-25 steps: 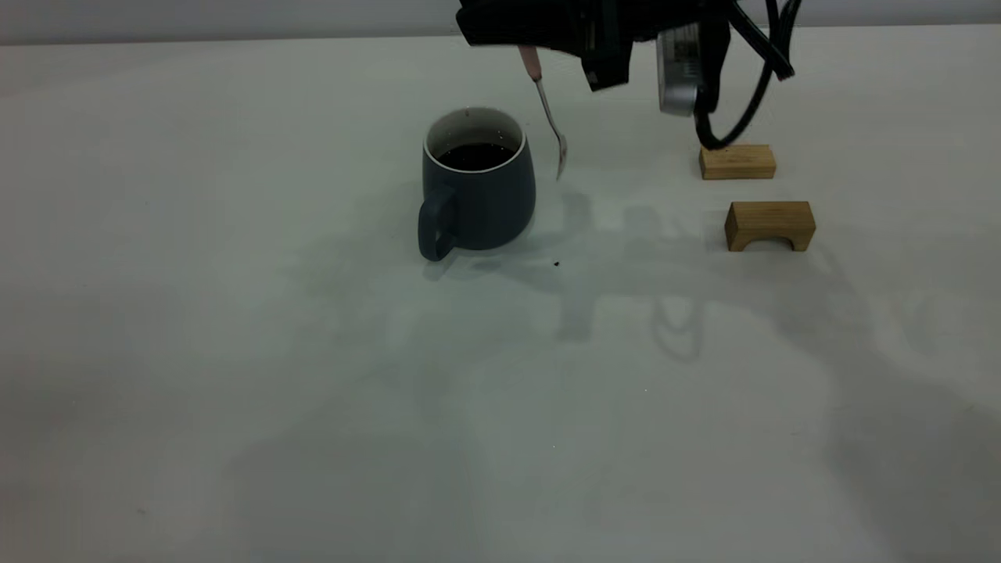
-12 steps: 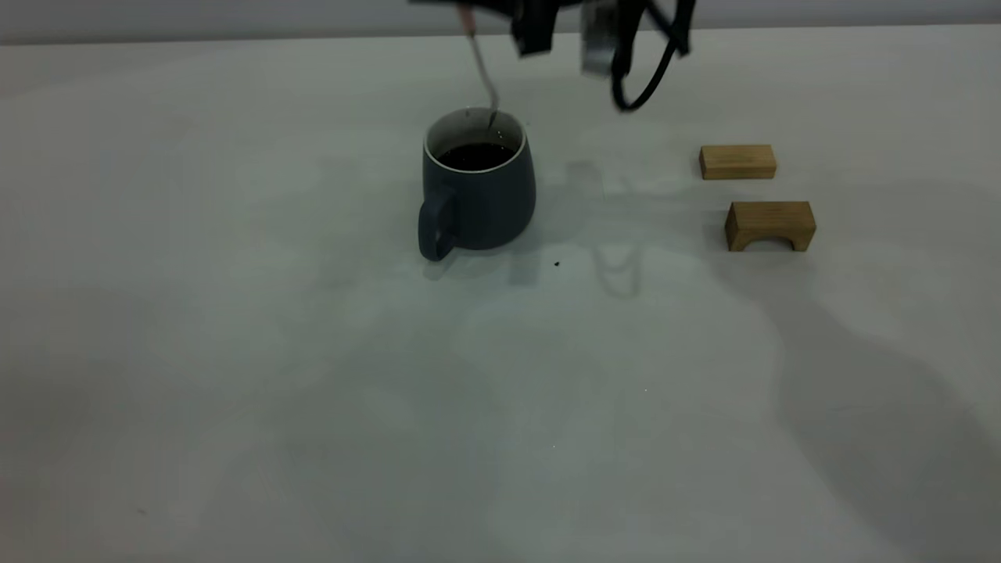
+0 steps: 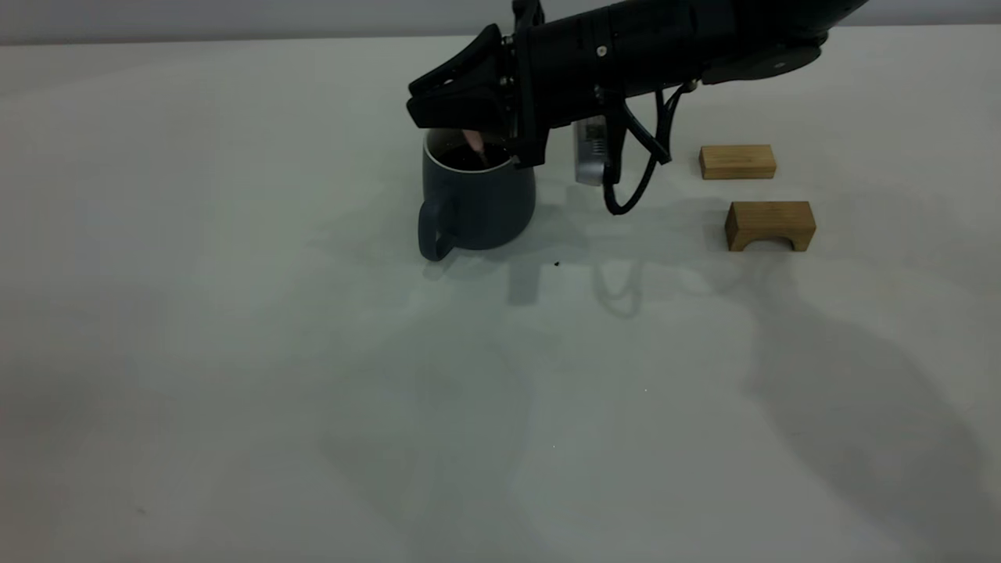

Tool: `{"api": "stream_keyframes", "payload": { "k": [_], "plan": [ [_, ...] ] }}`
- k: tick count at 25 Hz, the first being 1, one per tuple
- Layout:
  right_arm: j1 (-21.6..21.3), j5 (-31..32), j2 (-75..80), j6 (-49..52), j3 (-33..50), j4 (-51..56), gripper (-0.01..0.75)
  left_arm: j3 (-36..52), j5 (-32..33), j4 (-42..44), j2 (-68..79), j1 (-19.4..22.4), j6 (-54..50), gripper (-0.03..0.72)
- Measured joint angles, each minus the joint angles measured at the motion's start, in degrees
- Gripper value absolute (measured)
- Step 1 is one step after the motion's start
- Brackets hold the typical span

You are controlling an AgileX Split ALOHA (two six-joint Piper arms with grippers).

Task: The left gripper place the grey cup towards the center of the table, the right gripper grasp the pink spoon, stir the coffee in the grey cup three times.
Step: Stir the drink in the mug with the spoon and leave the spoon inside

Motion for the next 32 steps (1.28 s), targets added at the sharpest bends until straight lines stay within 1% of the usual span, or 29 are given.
{"api": "stream_keyframes", "payload": {
  "k": [4, 8, 14, 16, 21, 24, 29, 32],
  "plan": [
    [0.25, 3.33, 3.54, -0.06, -5.95, -0.06, 0.120, 0.00, 0.00, 0.00, 0.00, 0.00, 0.00, 0.528],
    [0.17, 2.92, 4.95, -0.16, -9.30, -0.01, 0.120, 0.00, 0.00, 0.00, 0.00, 0.00, 0.00, 0.528],
    [-1.58, 1.12, 4.95, -6.31, -9.42, -0.43, 0.120, 0.00, 0.00, 0.00, 0.00, 0.00, 0.00, 0.528],
    [-2.10, 1.20, 4.75, -6.68, -9.26, -1.22, 0.120, 0.00, 0.00, 0.00, 0.00, 0.00, 0.00, 0.528],
    [-2.72, -0.69, 1.54, -6.95, -4.21, -2.38, 0.120, 0.00, 0.00, 0.00, 0.00, 0.00, 0.00, 0.528],
    [-3.07, -0.18, 1.01, -6.89, -2.67, -1.78, 0.120, 0.00, 0.00, 0.00, 0.00, 0.00, 0.00, 0.528],
    [-0.82, 1.61, 1.01, -6.06, -2.46, -0.32, 0.120, 0.00, 0.00, 0.00, 0.00, 0.00, 0.00, 0.528],
    [0.77, 1.93, 1.12, -5.89, -4.02, -0.39, 0.120, 0.00, 0.00, 0.00, 0.00, 0.00, 0.00, 0.528]
  ]
}}
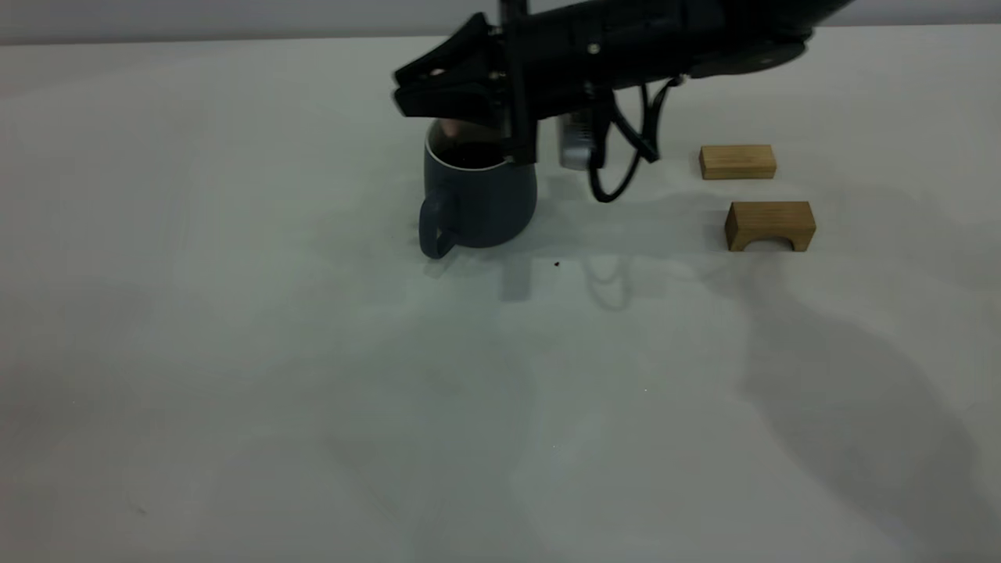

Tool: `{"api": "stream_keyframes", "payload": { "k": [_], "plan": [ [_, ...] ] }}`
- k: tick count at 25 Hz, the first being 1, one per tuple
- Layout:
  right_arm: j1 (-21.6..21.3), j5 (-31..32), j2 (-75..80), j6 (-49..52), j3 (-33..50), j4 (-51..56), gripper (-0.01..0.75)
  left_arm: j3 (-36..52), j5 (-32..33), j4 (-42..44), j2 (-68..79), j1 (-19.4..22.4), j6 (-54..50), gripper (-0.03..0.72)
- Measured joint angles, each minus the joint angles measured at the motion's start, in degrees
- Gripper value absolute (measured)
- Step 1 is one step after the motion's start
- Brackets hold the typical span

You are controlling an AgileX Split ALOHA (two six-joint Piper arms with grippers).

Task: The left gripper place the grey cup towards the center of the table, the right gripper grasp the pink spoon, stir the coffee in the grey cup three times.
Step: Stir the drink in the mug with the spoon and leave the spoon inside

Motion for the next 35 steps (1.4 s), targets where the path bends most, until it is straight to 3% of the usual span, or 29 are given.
{"api": "stream_keyframes", "payload": {
  "k": [5, 10, 18, 27, 35],
  "plan": [
    [-0.02, -3.98, 0.70, -1.90, -3.83, 0.25, 0.120, 0.00, 0.00, 0.00, 0.00, 0.00, 0.00, 0.528],
    [-1.08, -7.04, 0.62, -2.98, -2.37, 0.23, 0.120, 0.00, 0.00, 0.00, 0.00, 0.00, 0.00, 0.528],
    [-2.13, -6.25, -2.99, -2.59, 5.08, 0.45, 0.120, 0.00, 0.00, 0.00, 0.00, 0.00, 0.00, 0.528],
    [0.81, -3.24, -3.05, 2.45, 5.14, 0.46, 0.120, 0.00, 0.00, 0.00, 0.00, 0.00, 0.00, 0.528],
    [1.01, -6.77, -3.05, -4.34, 1.29, 0.26, 0.120, 0.00, 0.00, 0.00, 0.00, 0.00, 0.00, 0.528]
  ]
}}
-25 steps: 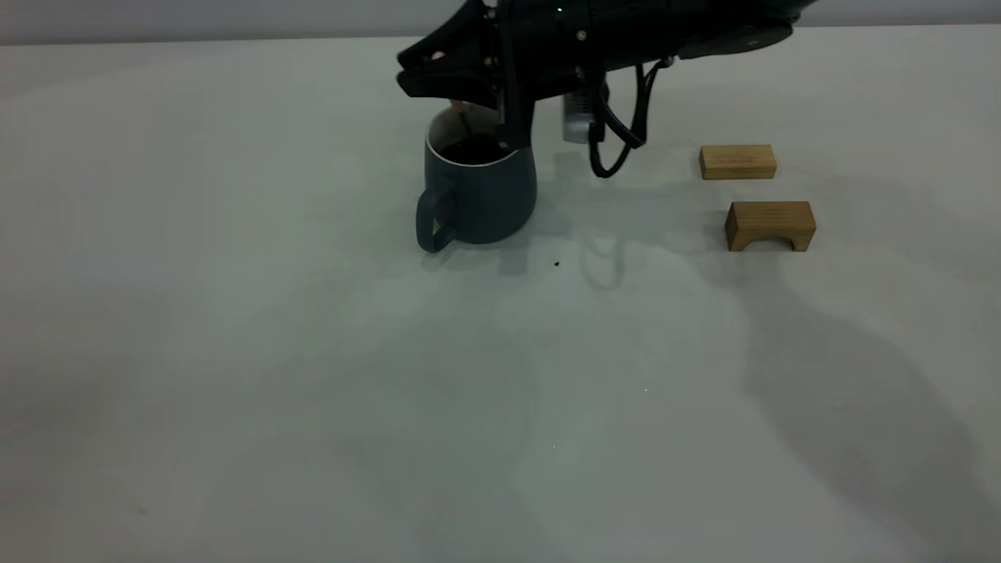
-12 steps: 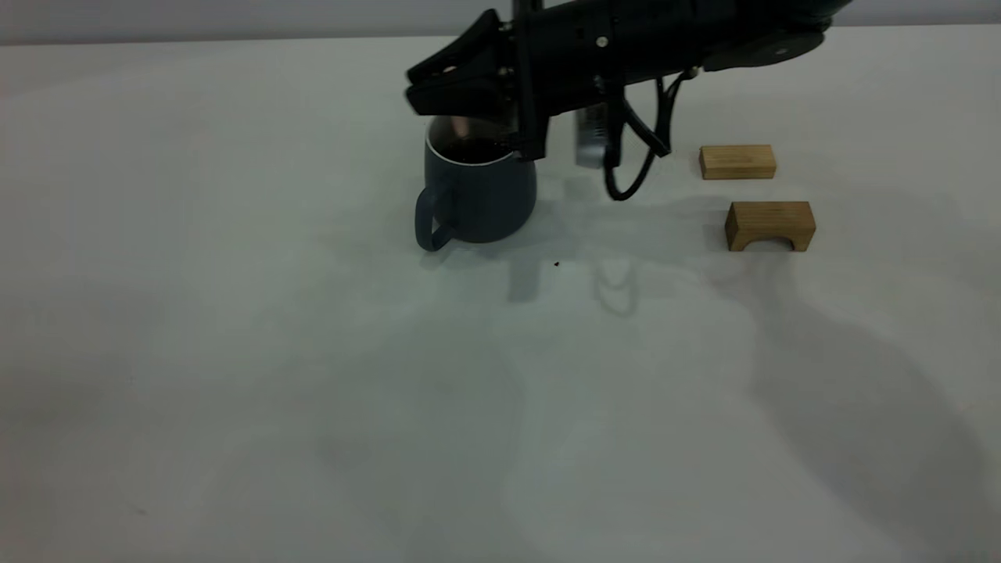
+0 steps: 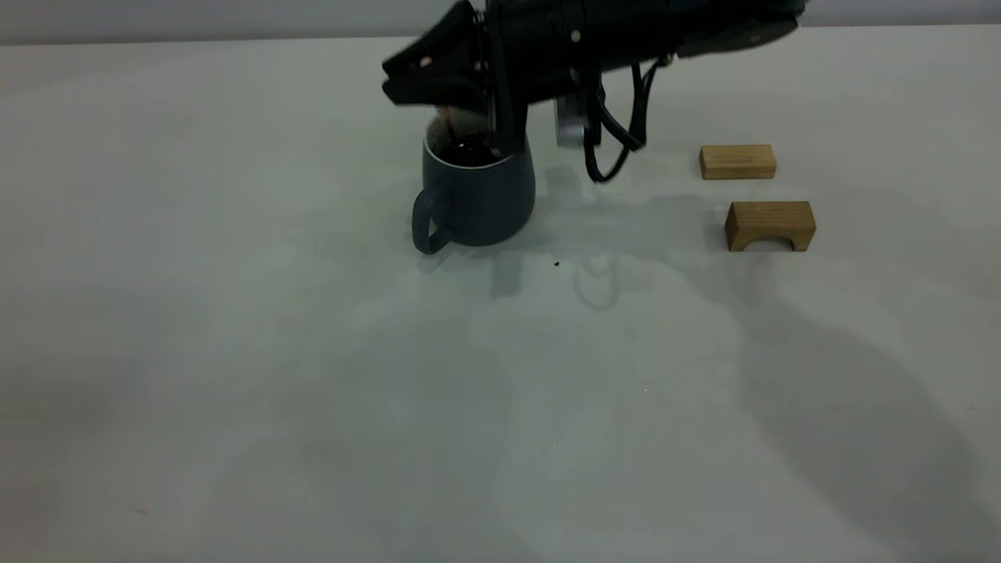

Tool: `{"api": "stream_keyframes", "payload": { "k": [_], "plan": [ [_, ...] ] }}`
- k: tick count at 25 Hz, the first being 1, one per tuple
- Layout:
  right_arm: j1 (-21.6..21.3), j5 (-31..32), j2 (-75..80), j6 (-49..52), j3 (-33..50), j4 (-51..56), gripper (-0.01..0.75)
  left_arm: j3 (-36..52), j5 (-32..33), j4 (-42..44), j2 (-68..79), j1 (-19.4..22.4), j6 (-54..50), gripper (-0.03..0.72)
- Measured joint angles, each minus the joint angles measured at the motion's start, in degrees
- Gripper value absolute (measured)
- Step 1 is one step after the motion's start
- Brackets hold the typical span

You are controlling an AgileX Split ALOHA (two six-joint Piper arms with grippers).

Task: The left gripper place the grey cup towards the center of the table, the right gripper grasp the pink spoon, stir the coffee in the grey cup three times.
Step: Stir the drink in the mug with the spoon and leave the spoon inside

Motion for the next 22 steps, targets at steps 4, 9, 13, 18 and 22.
{"api": "stream_keyframes", "payload": {
  "k": [4, 9, 13, 18, 22],
  "plan": [
    [-0.19, -1.26, 0.00, -0.14, -1.49, -0.14, 0.120, 0.00, 0.00, 0.00, 0.00, 0.00, 0.00, 0.528],
    [-1.77, -2.61, 0.00, -0.03, -1.49, -1.78, 0.120, 0.00, 0.00, 0.00, 0.00, 0.00, 0.00, 0.528],
    [-2.46, -3.65, -0.09, 0.08, -1.49, -2.99, 0.120, 0.00, 0.00, 0.00, 0.00, 0.00, 0.00, 0.528],
    [-2.53, -5.27, -0.09, 4.70, -1.49, -5.74, 0.120, 0.00, 0.00, 0.00, 0.00, 0.00, 0.00, 0.528],
    [-1.95, -4.05, -0.09, 11.95, -1.49, -6.48, 0.120, 0.00, 0.00, 0.00, 0.00, 0.00, 0.00, 0.528]
  ]
}}
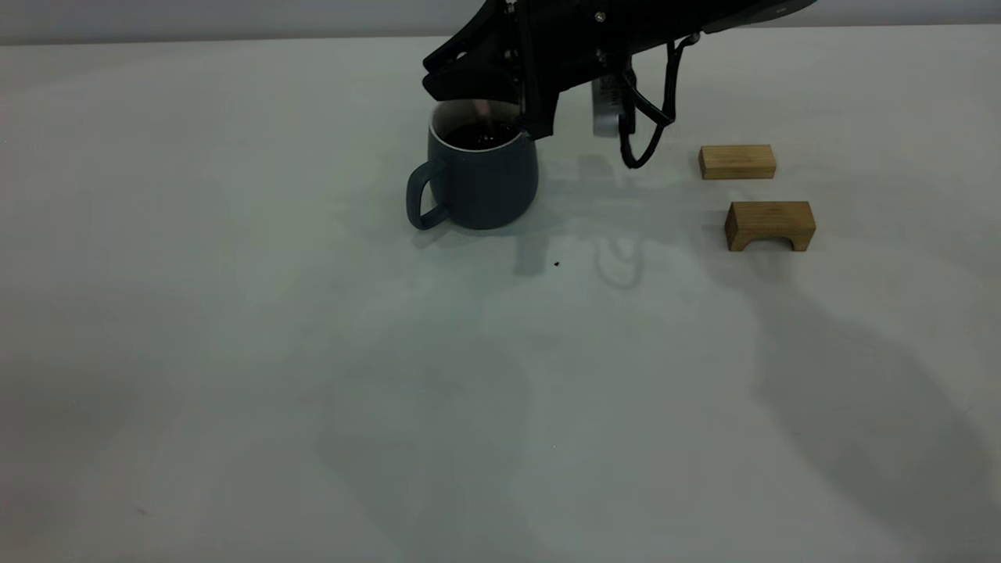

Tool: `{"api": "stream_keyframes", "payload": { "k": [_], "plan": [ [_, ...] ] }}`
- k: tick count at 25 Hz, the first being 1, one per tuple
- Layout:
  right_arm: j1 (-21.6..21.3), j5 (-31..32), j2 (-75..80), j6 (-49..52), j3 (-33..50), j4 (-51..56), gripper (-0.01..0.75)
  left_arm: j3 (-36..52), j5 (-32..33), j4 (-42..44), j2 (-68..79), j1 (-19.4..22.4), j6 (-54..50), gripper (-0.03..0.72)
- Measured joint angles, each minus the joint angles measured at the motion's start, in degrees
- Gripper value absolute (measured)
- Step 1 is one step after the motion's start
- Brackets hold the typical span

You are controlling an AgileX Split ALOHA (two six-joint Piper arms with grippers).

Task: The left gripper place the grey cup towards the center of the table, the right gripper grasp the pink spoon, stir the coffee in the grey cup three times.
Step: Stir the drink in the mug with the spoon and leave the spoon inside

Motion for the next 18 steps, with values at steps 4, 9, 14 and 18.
{"api": "stream_keyframes", "payload": {
  "k": [4, 9, 14, 18],
  "plan": [
    [1.48, 2.80, 0.00, 2.58, 0.00, 3.38, 0.120, 0.00, 0.00, 0.00, 0.00, 0.00, 0.00, 0.528],
    [1.77, 3.54, 0.00, 2.87, -0.11, 5.97, 0.120, 0.00, 0.00, 0.00, 0.00, 0.00, 0.00, 0.528],
    [1.71, 3.89, 0.00, 2.82, -0.11, 4.57, 0.120, 0.00, 0.00, 0.00, 0.00, 0.00, 0.00, 0.528],
    [1.71, 3.94, 0.00, 0.03, -0.11, 2.00, 0.167, 0.00, 0.00, 0.00, 0.00, 0.00, 0.00, 0.528]
  ]
}}
